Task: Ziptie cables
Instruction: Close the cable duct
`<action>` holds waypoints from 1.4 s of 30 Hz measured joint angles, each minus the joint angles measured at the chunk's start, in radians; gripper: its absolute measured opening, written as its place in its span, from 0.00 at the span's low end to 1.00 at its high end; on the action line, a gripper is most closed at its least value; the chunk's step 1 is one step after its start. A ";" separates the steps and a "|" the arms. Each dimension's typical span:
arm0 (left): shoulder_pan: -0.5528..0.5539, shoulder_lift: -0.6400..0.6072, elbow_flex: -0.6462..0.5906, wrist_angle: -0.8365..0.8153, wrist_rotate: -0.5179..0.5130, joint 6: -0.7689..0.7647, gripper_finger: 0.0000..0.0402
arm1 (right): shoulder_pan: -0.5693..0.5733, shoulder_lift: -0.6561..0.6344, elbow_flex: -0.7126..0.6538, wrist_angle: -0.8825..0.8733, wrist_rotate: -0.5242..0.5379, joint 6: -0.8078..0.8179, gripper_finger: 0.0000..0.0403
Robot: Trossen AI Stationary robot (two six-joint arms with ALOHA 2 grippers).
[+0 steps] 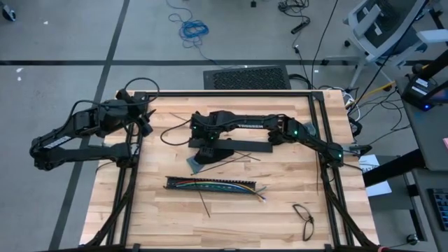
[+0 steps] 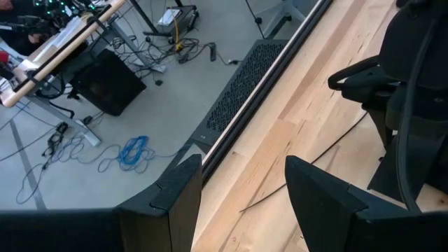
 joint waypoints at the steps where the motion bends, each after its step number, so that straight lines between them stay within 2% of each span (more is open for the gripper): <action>1: 0.000 0.000 0.000 0.000 0.000 0.000 0.50 | 0.000 0.000 0.000 -0.001 -0.001 -0.002 0.72; 10: 0.000 0.000 0.000 0.000 0.000 0.000 0.50 | 0.001 0.036 -0.001 -0.015 -0.003 -0.022 0.72; 28: 0.000 0.000 0.000 0.000 -0.001 -0.001 0.50 | 0.001 0.031 0.002 0.046 -0.006 -0.008 0.72; 42: 0.000 0.000 0.000 0.000 -0.004 -0.001 0.50 | 0.000 0.026 0.027 0.030 -0.006 -0.017 0.72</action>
